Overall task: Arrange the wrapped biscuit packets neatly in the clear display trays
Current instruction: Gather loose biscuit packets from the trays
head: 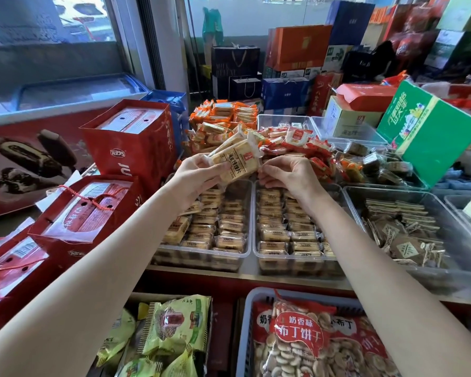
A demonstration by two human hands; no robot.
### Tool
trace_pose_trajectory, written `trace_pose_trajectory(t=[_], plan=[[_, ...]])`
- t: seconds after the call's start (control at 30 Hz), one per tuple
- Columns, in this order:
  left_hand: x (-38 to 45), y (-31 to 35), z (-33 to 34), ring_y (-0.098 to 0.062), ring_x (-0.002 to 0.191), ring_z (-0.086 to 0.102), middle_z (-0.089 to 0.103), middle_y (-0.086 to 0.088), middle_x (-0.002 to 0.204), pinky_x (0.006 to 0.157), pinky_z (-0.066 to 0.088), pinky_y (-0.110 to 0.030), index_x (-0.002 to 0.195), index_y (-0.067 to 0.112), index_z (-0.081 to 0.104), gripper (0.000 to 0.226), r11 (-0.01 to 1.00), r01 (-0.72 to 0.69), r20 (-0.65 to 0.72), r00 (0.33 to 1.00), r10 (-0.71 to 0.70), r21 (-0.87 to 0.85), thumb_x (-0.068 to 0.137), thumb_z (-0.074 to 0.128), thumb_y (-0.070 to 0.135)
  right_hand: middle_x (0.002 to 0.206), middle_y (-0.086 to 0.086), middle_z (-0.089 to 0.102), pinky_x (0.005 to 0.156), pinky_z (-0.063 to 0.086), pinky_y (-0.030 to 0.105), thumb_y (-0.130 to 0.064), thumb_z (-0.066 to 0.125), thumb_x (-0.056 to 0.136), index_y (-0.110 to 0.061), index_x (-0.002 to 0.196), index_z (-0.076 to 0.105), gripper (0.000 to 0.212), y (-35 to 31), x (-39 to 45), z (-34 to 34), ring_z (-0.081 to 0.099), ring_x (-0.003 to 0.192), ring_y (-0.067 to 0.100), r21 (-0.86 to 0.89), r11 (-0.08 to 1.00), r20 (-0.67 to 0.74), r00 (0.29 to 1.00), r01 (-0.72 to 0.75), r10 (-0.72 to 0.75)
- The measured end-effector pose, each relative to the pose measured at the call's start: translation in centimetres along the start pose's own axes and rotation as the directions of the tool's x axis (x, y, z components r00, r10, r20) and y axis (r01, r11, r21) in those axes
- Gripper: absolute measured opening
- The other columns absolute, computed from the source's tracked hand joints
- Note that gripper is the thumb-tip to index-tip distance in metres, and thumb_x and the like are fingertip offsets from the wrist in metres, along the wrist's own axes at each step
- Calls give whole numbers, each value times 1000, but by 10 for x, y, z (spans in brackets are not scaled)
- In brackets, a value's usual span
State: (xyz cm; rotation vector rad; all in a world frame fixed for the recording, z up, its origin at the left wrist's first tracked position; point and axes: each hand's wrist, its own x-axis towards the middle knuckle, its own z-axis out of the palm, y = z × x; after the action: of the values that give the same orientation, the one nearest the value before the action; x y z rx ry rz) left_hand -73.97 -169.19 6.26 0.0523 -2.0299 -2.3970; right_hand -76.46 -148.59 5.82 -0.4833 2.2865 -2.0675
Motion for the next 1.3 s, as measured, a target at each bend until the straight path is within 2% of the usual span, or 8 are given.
trace_pose_trajectory(t=[0.23,0.4,0.53,0.77,0.9,1.0,1.17,1.3], plan=[[1,-7,-1,-13,78,70,65,-12,107,70,57,-21,106,2,51,31,996,24,-39,999,-21,89,82,68,9,87,8,66,61,57,29,-9,48,97,-9,93,53,6,-1,10,10,68,68,16,-228,971,-113,993,-71,46],[0,-19,-11,-26,94,67,68,-13,106,91,48,-49,116,10,52,47,937,85,-74,995,-63,340,76,76,15,117,0,51,82,55,25,-25,60,89,-16,114,45,30,7,11,6,59,100,14,-61,991,136,982,-123,130],[-1,-31,-9,-8,78,64,64,-3,101,63,55,-24,119,18,49,55,904,9,74,996,-45,426,73,77,6,133,0,45,102,43,29,-26,79,73,-22,141,29,84,25,16,17,50,117,14,-366,931,312,943,5,117],[24,-55,-11,2,83,60,62,6,108,67,50,-13,125,19,50,51,868,-26,62,998,-5,495,81,69,2,112,0,57,83,50,28,-26,84,68,-17,122,45,67,70,26,23,60,97,17,-425,902,92,988,-76,126],[37,-79,-28,-9,90,59,64,0,114,74,44,-15,120,16,56,33,728,77,-70,997,-40,681,88,60,7,120,8,54,73,36,25,-32,80,74,-8,126,40,69,107,36,-7,53,102,22,-605,692,-311,917,-393,248],[39,-98,-36,-11,99,55,62,-2,120,83,39,-19,123,12,55,31,608,97,-50,994,-95,788,92,53,9,128,13,54,75,46,32,-38,79,74,-9,131,33,79,137,34,-29,57,106,29,-689,496,-352,842,-528,409],[47,-134,-39,-22,120,52,55,-7,133,99,40,-29,133,13,50,41,430,134,-29,969,-244,893,94,41,5,144,18,31,103,34,46,-42,75,76,-10,146,16,97,157,36,-39,36,129,35,-830,343,-290,865,-441,409],[56,-154,-42,-23,129,44,46,-8,142,103,33,-28,139,12,44,48,362,112,-9,962,-274,925,93,40,2,140,12,33,106,27,43,-44,69,80,-15,140,31,76,149,62,-26,32,128,30,-965,181,-148,964,-190,222]])
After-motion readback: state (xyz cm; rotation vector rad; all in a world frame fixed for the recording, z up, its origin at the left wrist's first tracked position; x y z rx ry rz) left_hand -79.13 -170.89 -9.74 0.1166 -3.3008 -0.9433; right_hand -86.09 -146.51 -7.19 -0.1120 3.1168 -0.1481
